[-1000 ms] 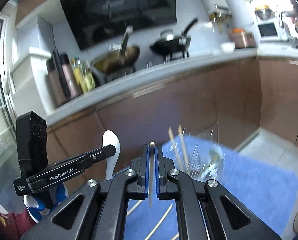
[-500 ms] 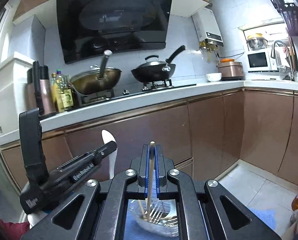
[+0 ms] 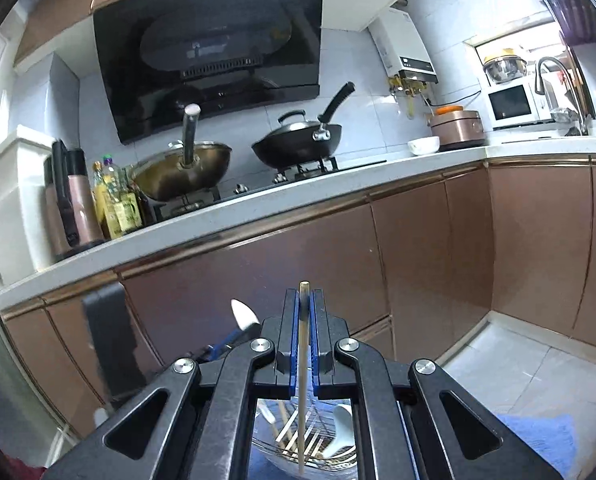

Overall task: Organize utensils
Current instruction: 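Carry the white spoon with the left gripper into the holder while the right drops the chopstick in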

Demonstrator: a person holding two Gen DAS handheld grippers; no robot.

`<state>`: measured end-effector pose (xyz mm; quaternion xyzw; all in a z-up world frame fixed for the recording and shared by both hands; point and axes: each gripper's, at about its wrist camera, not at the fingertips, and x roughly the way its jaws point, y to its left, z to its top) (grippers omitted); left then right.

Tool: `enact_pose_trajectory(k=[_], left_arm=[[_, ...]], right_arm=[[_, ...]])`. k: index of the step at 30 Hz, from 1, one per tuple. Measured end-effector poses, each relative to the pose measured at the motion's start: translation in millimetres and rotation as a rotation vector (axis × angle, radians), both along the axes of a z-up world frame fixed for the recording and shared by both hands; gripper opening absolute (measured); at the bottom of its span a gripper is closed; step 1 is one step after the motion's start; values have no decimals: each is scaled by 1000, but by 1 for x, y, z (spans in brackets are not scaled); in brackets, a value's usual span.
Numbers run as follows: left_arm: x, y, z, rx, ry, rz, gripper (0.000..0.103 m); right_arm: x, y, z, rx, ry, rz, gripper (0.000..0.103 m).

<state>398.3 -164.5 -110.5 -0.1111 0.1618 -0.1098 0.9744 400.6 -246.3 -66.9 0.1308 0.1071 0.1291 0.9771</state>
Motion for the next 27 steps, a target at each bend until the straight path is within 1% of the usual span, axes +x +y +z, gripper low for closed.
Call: enact_pose_trajectory(k=[8,13,16,21,27], left_arm=[[0,6,-3,-14,7,5,4],[-1,3,-3,-15,3,3,4],[0,0,-6,-14,0,5,4],[4,-2,-15,-22,6,15,4],[0,-6,-27,-4,-26,31,5]], right_arm=[[-11,7,28,-16,-77,-2,5],[-6,5,27,-20,-84,-23,5],[0,5,20,-25,-79,-36,5],[12,2,0,-20,-54,-56,5],[22,5,-26,-29,-1,-57,5]])
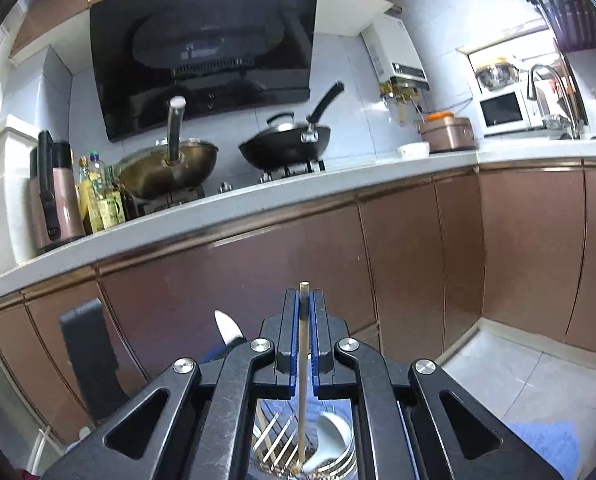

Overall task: Organize utensils
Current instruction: 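Carry the white spoon with the left gripper into the holder while the right drops the chopstick in, then raise both grippers away from the holder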

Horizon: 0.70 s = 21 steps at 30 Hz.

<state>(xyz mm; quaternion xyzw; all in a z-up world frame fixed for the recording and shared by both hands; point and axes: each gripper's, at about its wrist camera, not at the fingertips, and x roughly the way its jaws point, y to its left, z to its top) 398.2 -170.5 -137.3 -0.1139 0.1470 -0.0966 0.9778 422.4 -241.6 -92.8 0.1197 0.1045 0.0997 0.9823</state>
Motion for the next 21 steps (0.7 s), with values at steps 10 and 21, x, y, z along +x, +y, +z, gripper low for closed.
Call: enact_pose_trajectory(k=[10,21], left_arm=[[-19,16,7,-23,45,-51,10],[-99,55,85,18,-97,-29,45]], right_arm=[[-16,-1,-7,32,42,-13,33],[-85,-4,37,24,3,-78,44]])
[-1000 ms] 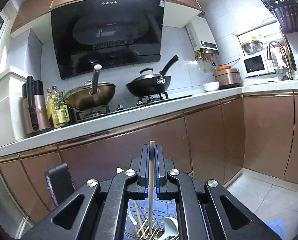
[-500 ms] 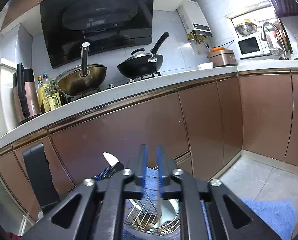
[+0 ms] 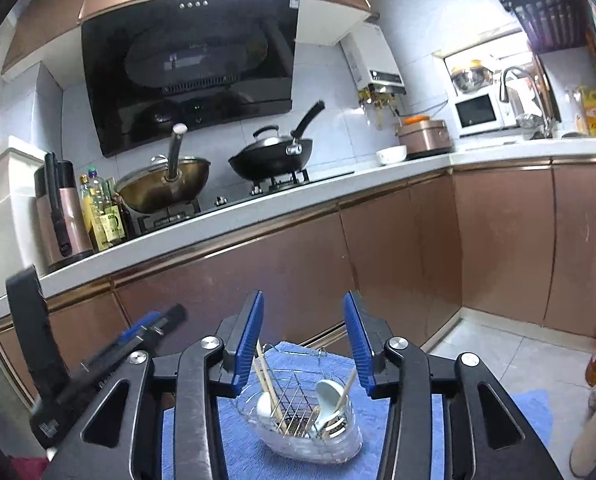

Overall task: Organize utensils
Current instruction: 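Raise both grippers away from the holder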

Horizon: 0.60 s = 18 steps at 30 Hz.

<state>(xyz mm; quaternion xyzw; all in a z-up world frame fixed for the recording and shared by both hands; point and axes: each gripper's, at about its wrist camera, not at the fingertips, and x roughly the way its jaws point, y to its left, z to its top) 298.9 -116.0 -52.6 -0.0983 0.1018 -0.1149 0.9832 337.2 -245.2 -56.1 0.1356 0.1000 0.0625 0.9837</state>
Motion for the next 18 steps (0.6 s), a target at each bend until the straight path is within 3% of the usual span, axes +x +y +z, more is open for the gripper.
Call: enact_pose_trajectory(k=[18], left_arm=[[-181,86,82,21,-117,17,54]], right_arm=[[-159,34,67,-73,-98,-41,53]])
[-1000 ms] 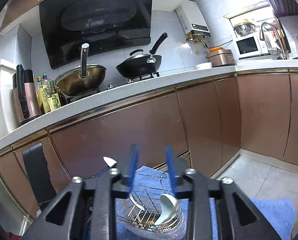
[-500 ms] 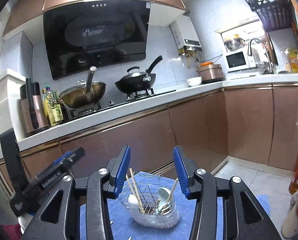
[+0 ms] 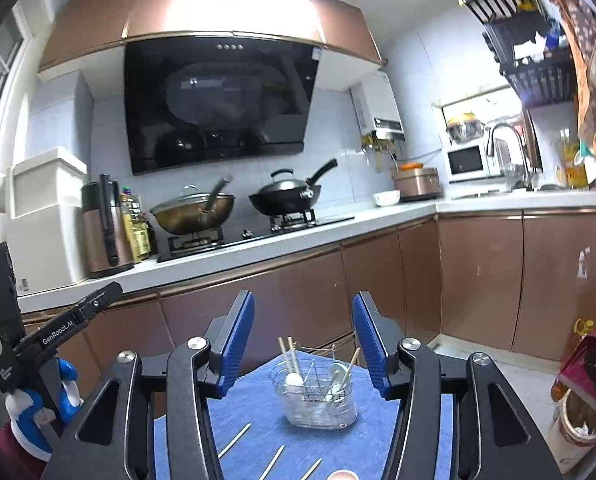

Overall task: Organize utensils
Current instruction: 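Raise both grippers away from the holder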

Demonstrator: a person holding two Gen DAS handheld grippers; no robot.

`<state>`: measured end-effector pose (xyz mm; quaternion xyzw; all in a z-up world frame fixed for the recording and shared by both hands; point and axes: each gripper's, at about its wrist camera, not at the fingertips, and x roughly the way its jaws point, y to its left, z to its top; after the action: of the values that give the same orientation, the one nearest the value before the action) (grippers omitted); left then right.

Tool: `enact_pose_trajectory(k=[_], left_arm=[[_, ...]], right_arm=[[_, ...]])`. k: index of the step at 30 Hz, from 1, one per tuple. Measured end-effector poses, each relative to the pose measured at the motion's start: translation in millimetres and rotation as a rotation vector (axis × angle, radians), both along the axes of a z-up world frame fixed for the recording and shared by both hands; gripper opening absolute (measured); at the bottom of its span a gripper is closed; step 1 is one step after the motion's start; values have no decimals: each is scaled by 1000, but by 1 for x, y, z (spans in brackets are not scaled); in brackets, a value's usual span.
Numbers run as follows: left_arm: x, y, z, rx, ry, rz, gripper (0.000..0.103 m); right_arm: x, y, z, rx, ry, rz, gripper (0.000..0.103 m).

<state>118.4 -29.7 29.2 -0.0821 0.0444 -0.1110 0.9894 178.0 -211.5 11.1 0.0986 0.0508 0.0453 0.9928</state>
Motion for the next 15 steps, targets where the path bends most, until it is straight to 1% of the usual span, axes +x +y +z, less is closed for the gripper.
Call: enact_pose_trajectory(k=[2,3,6,10,15], left_arm=[[-18,8,2,9,-5,-1,54],[-24,12,3,12,-2,-5,55],[-44,25,1,23,17,-3,55],[-67,39,-7,57,18,29,55],[-90,58,-16,80,44,58,55]], right_arm=[[-15,8,3,-13,-10,4,57],[-23,12,4,-22,-13,5,58],[-40,22,5,-35,-15,15,58],[-57,33,2,-47,-16,30,58],[-70,40,-8,-32,2,49,58]])
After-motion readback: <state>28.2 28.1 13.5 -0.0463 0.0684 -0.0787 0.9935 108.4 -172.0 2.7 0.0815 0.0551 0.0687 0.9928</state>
